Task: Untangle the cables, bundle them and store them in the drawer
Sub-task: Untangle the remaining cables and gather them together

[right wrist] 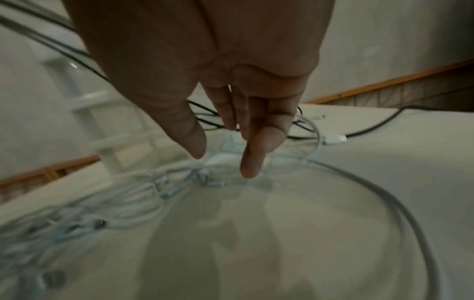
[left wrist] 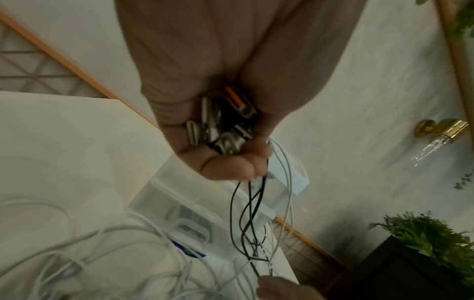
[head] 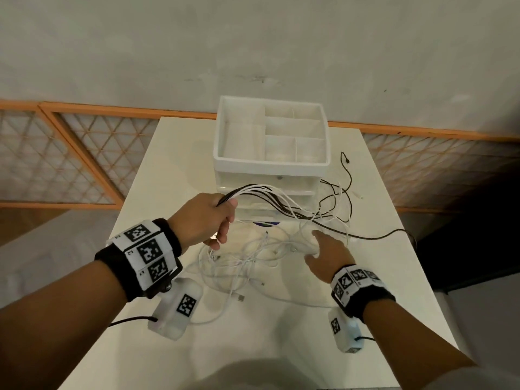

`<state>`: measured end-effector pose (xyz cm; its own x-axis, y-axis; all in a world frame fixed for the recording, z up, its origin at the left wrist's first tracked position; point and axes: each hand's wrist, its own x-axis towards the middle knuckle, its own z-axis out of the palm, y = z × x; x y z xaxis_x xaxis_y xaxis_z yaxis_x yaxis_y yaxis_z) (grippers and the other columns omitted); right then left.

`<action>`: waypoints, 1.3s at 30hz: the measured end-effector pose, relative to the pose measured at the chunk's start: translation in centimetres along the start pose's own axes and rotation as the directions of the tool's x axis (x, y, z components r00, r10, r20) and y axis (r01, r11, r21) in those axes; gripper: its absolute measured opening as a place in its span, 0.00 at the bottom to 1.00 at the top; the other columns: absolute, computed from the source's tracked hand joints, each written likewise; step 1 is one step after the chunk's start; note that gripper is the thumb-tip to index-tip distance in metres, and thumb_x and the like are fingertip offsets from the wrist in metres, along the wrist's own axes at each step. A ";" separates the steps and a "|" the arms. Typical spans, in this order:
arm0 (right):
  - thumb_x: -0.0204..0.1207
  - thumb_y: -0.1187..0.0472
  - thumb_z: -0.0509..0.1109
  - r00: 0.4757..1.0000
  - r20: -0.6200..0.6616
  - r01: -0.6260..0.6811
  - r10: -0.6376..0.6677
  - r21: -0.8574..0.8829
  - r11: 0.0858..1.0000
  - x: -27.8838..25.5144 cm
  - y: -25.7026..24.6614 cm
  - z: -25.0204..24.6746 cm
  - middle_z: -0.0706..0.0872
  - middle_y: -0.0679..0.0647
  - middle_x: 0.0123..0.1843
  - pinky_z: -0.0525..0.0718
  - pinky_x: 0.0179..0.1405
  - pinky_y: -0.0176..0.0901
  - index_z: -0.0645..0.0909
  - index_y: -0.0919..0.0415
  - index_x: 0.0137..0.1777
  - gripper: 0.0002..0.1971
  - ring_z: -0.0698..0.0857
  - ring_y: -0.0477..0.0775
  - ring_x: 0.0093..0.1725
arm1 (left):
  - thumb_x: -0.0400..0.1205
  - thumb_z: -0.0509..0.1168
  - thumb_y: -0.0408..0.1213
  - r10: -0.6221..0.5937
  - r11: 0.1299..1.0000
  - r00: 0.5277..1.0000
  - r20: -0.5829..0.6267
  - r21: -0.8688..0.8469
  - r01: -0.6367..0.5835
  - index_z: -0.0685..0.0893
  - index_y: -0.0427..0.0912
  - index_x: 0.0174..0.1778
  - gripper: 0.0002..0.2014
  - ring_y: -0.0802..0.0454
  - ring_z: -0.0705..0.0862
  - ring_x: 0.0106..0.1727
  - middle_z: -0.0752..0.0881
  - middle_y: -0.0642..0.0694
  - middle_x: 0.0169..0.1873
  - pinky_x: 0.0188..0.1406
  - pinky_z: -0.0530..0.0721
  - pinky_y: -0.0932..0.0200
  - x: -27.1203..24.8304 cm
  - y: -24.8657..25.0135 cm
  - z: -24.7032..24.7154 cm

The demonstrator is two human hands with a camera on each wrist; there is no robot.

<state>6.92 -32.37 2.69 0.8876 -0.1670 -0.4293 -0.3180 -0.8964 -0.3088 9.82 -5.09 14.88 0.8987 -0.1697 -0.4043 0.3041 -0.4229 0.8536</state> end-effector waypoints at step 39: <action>0.82 0.76 0.57 0.803 -0.532 0.593 -0.267 0.758 0.273 -8.9 -12.2 -13.4 0.84 0.59 0.37 0.81 0.26 0.46 0.78 0.62 0.57 0.13 0.80 0.59 0.26 | 0.90 0.56 0.42 0.294 0.868 0.951 0.098 -0.445 -0.222 0.80 0.38 0.50 0.12 0.47 0.79 0.24 0.86 0.46 0.28 0.23 0.79 0.57 -0.7 6.3 5.7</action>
<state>7.40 -25.48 21.64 0.9753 -0.1137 0.1892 0.1867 -0.0320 -0.9819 9.29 -12.73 18.64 0.9131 -0.3726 -0.1658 0.2045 0.0665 0.9766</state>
